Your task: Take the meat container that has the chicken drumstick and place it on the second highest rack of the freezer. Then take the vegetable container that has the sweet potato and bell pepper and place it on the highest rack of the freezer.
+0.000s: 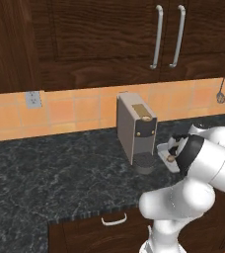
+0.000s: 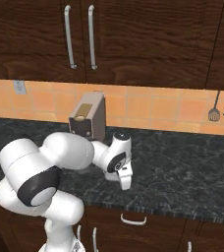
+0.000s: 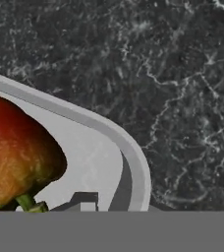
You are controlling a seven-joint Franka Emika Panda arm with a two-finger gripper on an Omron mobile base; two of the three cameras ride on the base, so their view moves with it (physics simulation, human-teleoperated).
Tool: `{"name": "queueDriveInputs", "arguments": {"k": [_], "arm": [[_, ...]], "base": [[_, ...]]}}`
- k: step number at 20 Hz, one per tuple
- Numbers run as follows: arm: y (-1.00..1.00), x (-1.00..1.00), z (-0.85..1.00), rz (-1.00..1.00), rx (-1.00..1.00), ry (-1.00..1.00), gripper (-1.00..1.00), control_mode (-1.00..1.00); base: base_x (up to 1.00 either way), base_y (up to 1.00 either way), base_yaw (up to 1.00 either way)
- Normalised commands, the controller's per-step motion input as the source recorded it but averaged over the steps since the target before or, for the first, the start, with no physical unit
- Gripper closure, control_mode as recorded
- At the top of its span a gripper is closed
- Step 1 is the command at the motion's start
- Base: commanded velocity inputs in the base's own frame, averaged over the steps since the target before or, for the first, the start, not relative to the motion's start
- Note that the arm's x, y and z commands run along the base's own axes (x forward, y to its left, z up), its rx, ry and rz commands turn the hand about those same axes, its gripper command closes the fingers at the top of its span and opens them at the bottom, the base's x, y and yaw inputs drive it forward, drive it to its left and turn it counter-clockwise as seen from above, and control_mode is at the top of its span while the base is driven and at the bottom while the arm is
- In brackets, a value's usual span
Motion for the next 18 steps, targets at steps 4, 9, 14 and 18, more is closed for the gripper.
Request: {"name": "queueDriveInputs", "arguments": {"k": [4,9,14,18], "arm": [[0.0,-0.11,0.45,-0.15,0.0,0.0,1.0,-1.0],[0.0,-0.57,0.91,-0.2,0.01,-0.03,1.0,-1.0],[0.27,-0.77,0.72,-0.1,0.02,-0.01,1.0,-1.0],[0.62,-0.61,0.89,0.0,0.0,-0.04,1.0,-1.0]], "base": [[0.0,0.0,0.0],[0.0,0.0,0.0],[0.0,0.0,0.0],[0.0,0.0,0.0]]}}
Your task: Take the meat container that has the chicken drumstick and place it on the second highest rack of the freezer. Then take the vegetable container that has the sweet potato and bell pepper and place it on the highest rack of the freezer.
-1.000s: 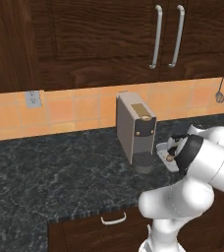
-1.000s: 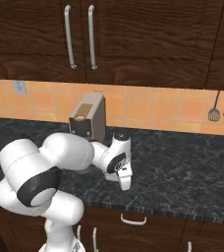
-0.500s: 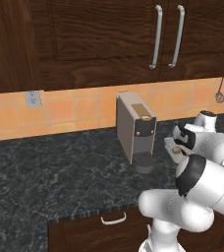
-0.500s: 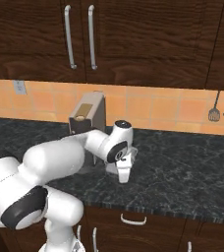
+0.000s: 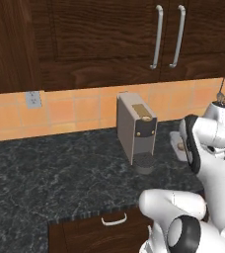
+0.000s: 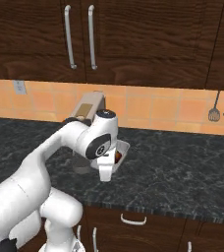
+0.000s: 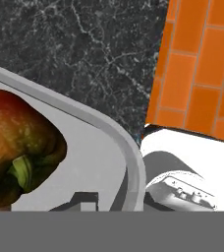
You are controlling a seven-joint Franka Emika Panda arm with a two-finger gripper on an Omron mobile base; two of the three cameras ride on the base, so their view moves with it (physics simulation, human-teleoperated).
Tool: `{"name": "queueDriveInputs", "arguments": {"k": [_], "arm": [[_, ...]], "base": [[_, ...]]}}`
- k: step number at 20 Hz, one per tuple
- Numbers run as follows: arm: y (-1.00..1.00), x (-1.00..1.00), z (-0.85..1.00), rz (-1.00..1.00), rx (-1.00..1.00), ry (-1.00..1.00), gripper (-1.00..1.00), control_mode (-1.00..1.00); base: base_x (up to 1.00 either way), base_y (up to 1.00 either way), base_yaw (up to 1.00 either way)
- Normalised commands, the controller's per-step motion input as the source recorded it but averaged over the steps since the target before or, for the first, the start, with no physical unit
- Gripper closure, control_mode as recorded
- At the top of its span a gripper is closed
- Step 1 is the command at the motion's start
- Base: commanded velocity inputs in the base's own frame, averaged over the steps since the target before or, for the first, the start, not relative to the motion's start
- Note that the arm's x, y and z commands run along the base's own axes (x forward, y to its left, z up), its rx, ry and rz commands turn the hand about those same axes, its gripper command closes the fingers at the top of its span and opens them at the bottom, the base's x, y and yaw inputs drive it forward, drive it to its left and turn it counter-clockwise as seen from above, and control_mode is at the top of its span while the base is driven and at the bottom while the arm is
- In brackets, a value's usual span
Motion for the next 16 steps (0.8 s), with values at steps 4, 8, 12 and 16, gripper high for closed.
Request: {"name": "queueDriveInputs", "arguments": {"k": [4,8,12,16], "arm": [[0.7,-0.58,0.87,0.01,0.0,-0.03,1.0,-1.0],[0.71,-0.44,0.65,0.04,0.0,-0.01,1.0,-1.0],[0.56,-0.37,0.48,0.15,0.0,0.06,1.0,-1.0],[0.41,-0.28,0.4,0.21,0.0,0.14,1.0,-1.0]], "base": [[0.0,0.0,0.0],[0.0,0.0,0.0],[0.0,0.0,0.0],[0.0,0.0,0.0]]}}
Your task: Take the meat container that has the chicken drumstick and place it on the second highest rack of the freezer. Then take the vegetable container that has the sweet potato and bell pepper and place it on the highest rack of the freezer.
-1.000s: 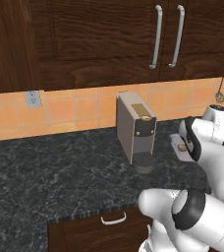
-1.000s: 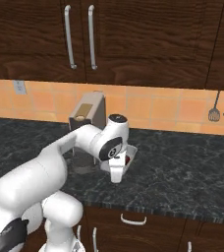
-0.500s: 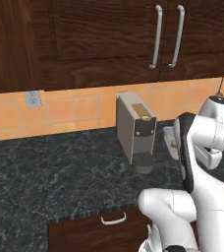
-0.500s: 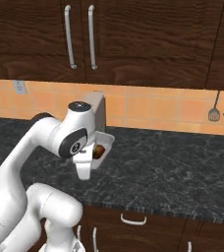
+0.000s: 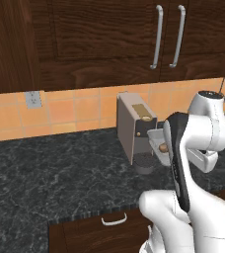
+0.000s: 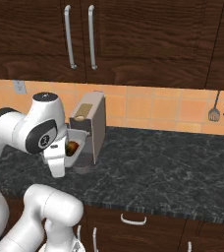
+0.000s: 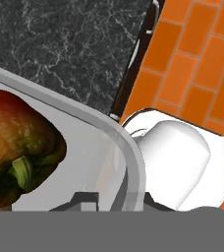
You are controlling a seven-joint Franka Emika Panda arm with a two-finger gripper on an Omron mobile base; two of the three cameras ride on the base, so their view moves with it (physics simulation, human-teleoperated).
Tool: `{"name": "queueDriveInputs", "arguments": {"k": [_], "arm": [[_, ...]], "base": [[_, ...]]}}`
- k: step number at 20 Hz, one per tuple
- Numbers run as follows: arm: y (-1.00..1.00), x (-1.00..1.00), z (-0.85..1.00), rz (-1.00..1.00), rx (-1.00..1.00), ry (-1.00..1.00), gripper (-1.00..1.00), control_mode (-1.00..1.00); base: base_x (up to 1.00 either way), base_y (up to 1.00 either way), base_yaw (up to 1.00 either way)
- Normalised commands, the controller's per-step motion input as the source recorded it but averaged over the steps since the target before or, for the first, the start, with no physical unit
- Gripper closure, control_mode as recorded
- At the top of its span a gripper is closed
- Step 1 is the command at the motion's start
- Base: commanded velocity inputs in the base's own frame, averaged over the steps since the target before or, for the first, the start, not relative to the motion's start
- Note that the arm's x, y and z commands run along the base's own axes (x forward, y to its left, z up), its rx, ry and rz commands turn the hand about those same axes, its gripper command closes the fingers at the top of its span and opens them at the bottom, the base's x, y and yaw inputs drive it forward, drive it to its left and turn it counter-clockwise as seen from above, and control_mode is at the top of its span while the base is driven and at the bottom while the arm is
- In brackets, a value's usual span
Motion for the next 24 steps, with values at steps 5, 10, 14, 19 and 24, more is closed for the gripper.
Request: {"name": "queueDriveInputs", "arguments": {"k": [5,10,14,19,24], "arm": [[0.14,-0.02,0.12,0.03,0.0,0.1,1.0,-1.0],[0.08,0.0,0.0,0.0,0.0,0.05,1.0,-1.0],[0.0,-0.02,0.0,0.0,0.0,0.0,1.0,-1.0],[0.0,-0.03,0.0,0.0,0.0,0.0,1.0,1.0],[0.0,0.0,0.0,0.0,0.0,0.0,1.0,1.0]], "base": [[0.0,0.0,0.0],[0.0,0.0,0.0],[0.0,0.0,0.0],[-0.25,-0.13,-0.03],[-0.47,-0.85,-0.48]]}}
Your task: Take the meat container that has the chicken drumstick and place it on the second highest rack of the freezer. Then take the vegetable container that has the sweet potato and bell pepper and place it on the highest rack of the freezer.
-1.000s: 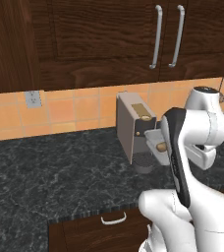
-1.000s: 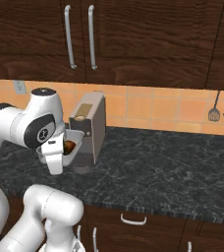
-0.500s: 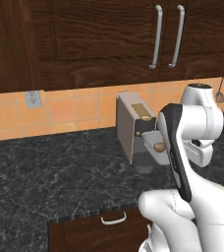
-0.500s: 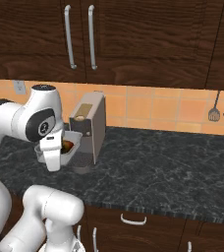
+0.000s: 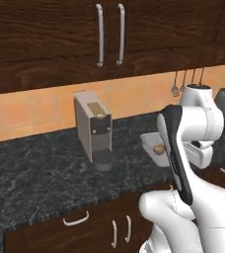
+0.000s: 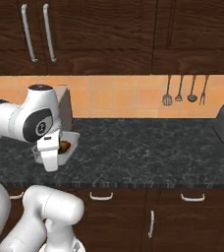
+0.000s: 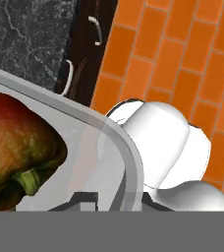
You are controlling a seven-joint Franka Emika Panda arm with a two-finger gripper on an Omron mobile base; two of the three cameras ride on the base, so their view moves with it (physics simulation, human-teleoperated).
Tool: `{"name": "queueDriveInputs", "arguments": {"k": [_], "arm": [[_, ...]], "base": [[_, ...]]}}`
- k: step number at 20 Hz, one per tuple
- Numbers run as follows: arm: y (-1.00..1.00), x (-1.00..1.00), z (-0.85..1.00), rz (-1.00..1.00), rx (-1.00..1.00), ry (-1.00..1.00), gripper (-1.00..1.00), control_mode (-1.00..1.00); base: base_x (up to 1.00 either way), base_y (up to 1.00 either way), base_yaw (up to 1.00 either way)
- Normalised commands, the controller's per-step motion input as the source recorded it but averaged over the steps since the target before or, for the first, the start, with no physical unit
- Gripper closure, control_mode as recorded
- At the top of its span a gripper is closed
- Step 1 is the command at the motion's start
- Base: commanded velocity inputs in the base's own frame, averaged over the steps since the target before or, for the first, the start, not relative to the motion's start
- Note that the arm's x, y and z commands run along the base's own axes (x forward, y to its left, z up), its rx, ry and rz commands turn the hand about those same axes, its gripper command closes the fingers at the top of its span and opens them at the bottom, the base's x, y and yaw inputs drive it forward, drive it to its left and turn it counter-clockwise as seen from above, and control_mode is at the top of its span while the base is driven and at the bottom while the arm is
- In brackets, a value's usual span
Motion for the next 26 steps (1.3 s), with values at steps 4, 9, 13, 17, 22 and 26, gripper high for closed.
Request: {"name": "queueDriveInputs", "arguments": {"k": [4,9,13,17,22,26], "arm": [[0.0,0.0,0.0,0.0,0.0,0.0,1.0,1.0],[0.0,0.0,0.0,0.0,0.0,0.0,1.0,1.0],[0.0,0.0,0.0,0.0,0.0,0.0,1.0,1.0],[0.0,0.0,0.0,0.0,0.0,0.0,1.0,1.0],[0.0,0.0,0.0,0.0,0.0,0.0,1.0,1.0],[0.0,0.0,0.0,0.0,0.0,0.0,1.0,1.0]], "base": [[-0.01,-0.51,-0.78],[0.0,-0.18,-0.92],[0.0,-0.06,-0.95],[0.0,-0.03,-0.95],[0.02,-0.44,-0.84],[0.22,-0.95,-0.51]]}}
